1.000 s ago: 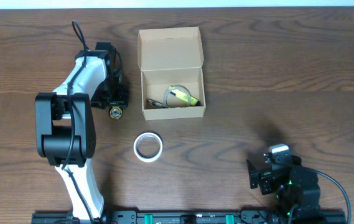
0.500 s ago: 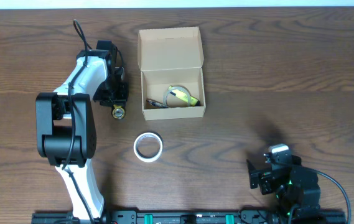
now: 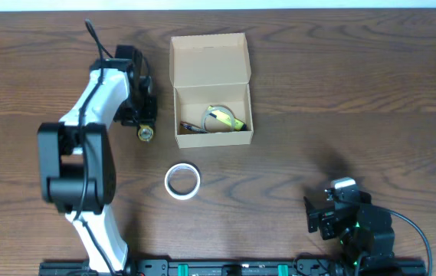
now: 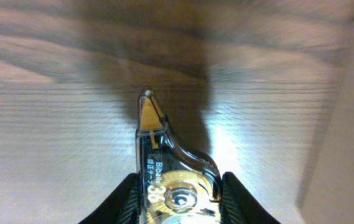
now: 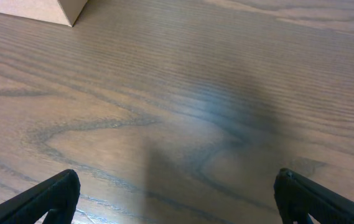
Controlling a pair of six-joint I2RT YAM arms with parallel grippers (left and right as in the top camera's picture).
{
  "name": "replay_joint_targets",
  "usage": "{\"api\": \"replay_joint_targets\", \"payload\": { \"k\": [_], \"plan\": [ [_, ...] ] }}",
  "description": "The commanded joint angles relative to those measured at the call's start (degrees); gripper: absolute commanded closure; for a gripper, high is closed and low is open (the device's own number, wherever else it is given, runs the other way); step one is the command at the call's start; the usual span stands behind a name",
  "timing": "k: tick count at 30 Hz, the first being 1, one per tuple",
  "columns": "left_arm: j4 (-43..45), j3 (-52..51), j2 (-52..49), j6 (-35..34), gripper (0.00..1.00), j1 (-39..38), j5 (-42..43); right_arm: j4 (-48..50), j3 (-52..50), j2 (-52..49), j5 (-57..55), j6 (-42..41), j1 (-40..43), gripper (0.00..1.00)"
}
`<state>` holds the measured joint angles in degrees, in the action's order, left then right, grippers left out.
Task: Pack container
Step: 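Lower the left gripper and grasp the correction tape dispenser, then carry the dispenser with the left gripper and lower it into the box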
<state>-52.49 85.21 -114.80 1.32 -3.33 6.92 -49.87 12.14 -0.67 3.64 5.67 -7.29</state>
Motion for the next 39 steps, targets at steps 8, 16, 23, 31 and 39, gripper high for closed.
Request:
{"api": "replay_joint_targets", "payload": {
  "k": [8, 16, 23, 31, 39],
  "plan": [
    [3.56, 1.14, 16.28, -0.22, 0.82, -1.09, -0.17, -0.52, -0.33, 0.33, -0.2, 0.61, 0.46, 0.01],
    [4.7, 7.61, 15.69, 0.0, 0.81, -8.31, 0.0, -0.52, -0.33, 0.33, -0.2, 0.61, 0.46, 0.01],
    [3.85, 12.13, 11.41, -0.02, 0.78, -12.39, 0.22, -0.52, -0.33, 0.33, -0.2, 0.61, 0.46, 0.01],
    [2.08, 12.98, 5.55, -0.07, 0.78, -16.63, 3.1, -0.52, -0.33, 0.33, -0.2, 0.61, 0.46, 0.01],
    [-2.89, 12.98, 1.9, -0.31, 0.78, -19.19, 3.43, -0.52, -0.33, 0.33, -0.2, 0.61, 0.46, 0.01]
  ]
}}
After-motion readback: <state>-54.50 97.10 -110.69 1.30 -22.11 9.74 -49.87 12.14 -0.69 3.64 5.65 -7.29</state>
